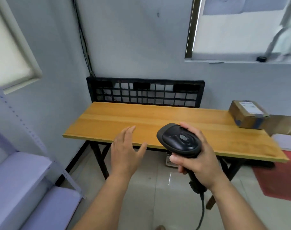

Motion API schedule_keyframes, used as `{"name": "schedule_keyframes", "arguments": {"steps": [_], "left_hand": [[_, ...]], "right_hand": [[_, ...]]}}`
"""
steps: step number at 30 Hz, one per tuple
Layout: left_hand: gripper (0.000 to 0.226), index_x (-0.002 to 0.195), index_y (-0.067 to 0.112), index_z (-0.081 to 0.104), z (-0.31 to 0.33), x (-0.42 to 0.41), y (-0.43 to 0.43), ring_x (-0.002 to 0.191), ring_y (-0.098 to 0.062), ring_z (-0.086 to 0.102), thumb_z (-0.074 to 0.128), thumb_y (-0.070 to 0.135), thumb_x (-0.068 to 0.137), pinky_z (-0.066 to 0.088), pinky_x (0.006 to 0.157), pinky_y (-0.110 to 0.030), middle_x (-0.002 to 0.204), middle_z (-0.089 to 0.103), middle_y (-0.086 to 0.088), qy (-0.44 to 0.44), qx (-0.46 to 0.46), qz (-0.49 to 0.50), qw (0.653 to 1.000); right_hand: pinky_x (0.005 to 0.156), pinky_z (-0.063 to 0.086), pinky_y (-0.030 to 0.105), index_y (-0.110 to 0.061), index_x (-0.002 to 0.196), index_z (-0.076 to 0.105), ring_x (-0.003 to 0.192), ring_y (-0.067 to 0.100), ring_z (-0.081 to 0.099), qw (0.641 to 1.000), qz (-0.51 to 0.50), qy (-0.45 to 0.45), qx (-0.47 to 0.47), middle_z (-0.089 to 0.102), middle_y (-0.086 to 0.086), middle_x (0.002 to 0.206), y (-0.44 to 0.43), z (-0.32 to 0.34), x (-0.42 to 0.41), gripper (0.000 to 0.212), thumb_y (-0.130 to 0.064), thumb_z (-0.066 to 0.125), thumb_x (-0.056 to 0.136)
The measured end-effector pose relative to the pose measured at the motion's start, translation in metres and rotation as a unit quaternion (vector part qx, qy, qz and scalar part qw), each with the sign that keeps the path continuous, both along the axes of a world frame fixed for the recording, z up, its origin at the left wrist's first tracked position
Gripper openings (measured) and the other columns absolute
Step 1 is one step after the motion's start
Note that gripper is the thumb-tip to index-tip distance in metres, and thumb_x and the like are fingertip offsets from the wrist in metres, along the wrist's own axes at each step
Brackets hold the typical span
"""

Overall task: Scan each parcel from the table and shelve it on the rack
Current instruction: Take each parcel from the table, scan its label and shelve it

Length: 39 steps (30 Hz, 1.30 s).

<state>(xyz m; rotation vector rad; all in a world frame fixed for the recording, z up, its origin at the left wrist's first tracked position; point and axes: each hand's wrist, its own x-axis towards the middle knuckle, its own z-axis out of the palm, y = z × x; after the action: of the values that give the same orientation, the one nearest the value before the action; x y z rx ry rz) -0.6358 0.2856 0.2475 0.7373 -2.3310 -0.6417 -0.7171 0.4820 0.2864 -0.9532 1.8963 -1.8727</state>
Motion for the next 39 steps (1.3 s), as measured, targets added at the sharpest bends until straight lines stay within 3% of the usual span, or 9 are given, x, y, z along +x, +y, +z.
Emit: {"name": "schedule_keyframes", "arguments": {"steps": [3, 7, 11, 16, 20, 26, 39], "left_hand": [[0.065, 0.143, 0.021, 0.041, -0.002, -0.048, 0.005, 0.130, -0.017, 0.040, 0.067, 0.039, 0.087, 0.033, 0.107, -0.035, 0.142, 0.044, 0.003, -0.012, 0.001, -0.039, 0.999], [0.064, 0.145, 0.023, 0.038, 0.000, -0.111, 0.005, 0.131, -0.015, 0.038, 0.063, 0.042, 0.089, 0.031, 0.106, -0.031, 0.143, 0.042, 0.004, -0.025, 0.007, -0.083, 0.996], [0.062, 0.145, 0.025, 0.037, 0.004, -0.173, 0.003, 0.134, -0.012, 0.034, 0.060, 0.044, 0.090, 0.030, 0.110, -0.032, 0.145, 0.040, 0.006, -0.038, 0.009, -0.131, 0.991], [0.061, 0.144, 0.025, 0.039, 0.004, -0.252, 0.012, 0.131, -0.013, 0.036, 0.061, 0.044, 0.090, 0.035, 0.108, -0.035, 0.142, 0.043, 0.006, -0.032, 0.024, -0.199, 0.979], [0.060, 0.143, 0.024, 0.041, -0.004, -0.302, 0.028, 0.131, -0.013, 0.037, 0.061, 0.044, 0.090, 0.036, 0.107, -0.033, 0.141, 0.044, 0.006, -0.032, 0.027, -0.241, 0.970], [0.060, 0.144, 0.025, 0.040, -0.014, -0.354, 0.063, 0.131, -0.011, 0.037, 0.061, 0.044, 0.091, 0.034, 0.101, -0.026, 0.143, 0.042, 0.007, -0.036, 0.038, -0.306, 0.950], [0.064, 0.147, 0.027, 0.034, -0.035, -0.479, 0.149, 0.136, -0.011, 0.033, 0.060, 0.046, 0.091, 0.032, 0.102, -0.025, 0.148, 0.038, 0.006, -0.070, 0.080, -0.288, 0.952]], "right_hand": [[0.049, 0.054, 0.037, -0.053, 0.125, 0.052, 0.053, 0.036, 0.063, 0.999, -0.040, 0.000, 0.011, 0.066, 0.015, 0.104, 0.008, -0.001, -0.035, 0.083, -0.003, 0.086, 0.068], [0.048, 0.053, 0.034, -0.052, 0.127, 0.051, 0.052, 0.034, 0.063, 0.996, -0.088, -0.008, 0.014, 0.067, 0.015, 0.105, 0.012, 0.002, -0.081, 0.082, -0.018, 0.086, 0.061], [0.049, 0.053, 0.034, -0.054, 0.126, 0.051, 0.052, 0.032, 0.063, 0.990, -0.138, -0.012, 0.024, 0.066, 0.013, 0.108, 0.019, 0.005, -0.122, 0.082, -0.013, 0.090, 0.067], [0.050, 0.053, 0.039, -0.054, 0.125, 0.053, 0.051, 0.030, 0.061, 0.977, -0.210, -0.020, 0.027, 0.070, 0.005, 0.095, 0.032, 0.008, -0.171, 0.081, -0.017, 0.086, 0.062], [0.052, 0.056, 0.045, -0.055, 0.124, 0.053, 0.051, 0.031, 0.061, 0.963, -0.265, -0.002, 0.049, 0.070, 0.001, 0.091, 0.051, 0.002, -0.198, 0.083, -0.004, 0.088, 0.068], [0.051, 0.054, 0.037, -0.059, 0.121, 0.052, 0.051, 0.029, 0.062, 0.943, -0.328, -0.005, 0.061, 0.067, 0.004, 0.092, 0.086, -0.004, -0.227, 0.083, -0.004, 0.086, 0.069], [0.050, 0.051, 0.032, -0.059, 0.124, 0.050, 0.051, 0.030, 0.062, 0.949, -0.306, -0.033, 0.073, 0.065, 0.011, 0.104, 0.180, -0.030, -0.370, 0.083, -0.008, 0.087, 0.070]]}}
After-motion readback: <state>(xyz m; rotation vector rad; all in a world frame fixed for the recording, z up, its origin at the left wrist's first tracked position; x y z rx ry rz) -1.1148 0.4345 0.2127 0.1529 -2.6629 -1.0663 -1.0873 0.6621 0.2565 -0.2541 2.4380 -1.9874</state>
